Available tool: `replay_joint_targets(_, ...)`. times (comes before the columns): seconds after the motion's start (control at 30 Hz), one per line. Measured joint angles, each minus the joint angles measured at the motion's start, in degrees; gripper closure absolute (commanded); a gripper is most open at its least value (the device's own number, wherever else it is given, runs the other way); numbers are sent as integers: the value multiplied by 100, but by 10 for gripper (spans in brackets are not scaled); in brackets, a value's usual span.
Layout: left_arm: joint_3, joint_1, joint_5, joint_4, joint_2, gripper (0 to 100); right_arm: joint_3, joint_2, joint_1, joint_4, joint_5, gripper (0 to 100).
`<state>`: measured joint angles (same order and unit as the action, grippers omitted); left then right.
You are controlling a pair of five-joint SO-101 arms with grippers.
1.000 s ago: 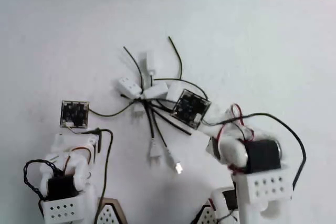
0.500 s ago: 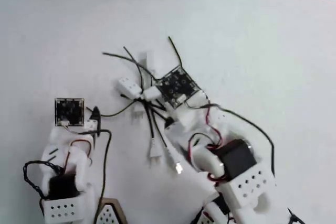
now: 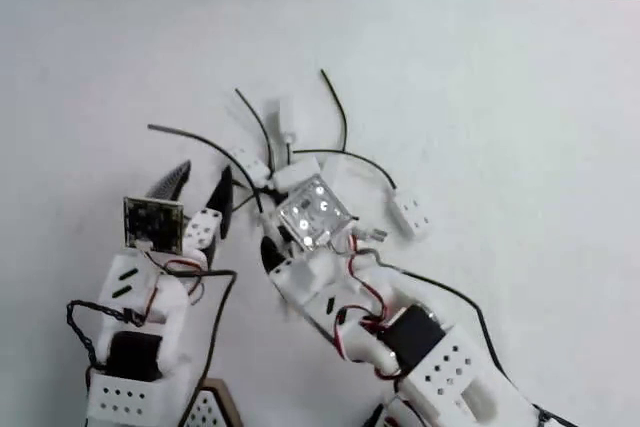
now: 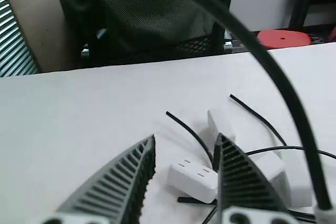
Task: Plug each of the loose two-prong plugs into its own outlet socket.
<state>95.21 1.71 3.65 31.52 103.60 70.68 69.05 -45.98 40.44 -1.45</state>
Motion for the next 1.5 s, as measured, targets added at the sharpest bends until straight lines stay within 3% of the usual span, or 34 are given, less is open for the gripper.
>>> replay_joint_targets(0.17,-53,475,0,62,0,808,281,396,-9,-18,0,981)
replay_joint_targets(0.4,-659,1275,9,853,0,808,299,475,18,-18,9,981)
replay_joint_targets(0.57,-888,1855,651,1336,79,808,308,475,18,-18,9,981)
replay_joint_targets(0.83,-888,1934,809,1433,18,807,457,475,18,-18,9,981)
replay_joint_targets(1.07,-888,1055,905,1679,9,780,466,475,1495,-695,79,981)
replay_joint_targets(1.2,-888,941,1108,2031,9,776,642,475,2541,-1433,668,981)
replay_joint_targets(1.5,-1389,870,1371,2101,-448,775,651,475,3446,-1714,1451,981)
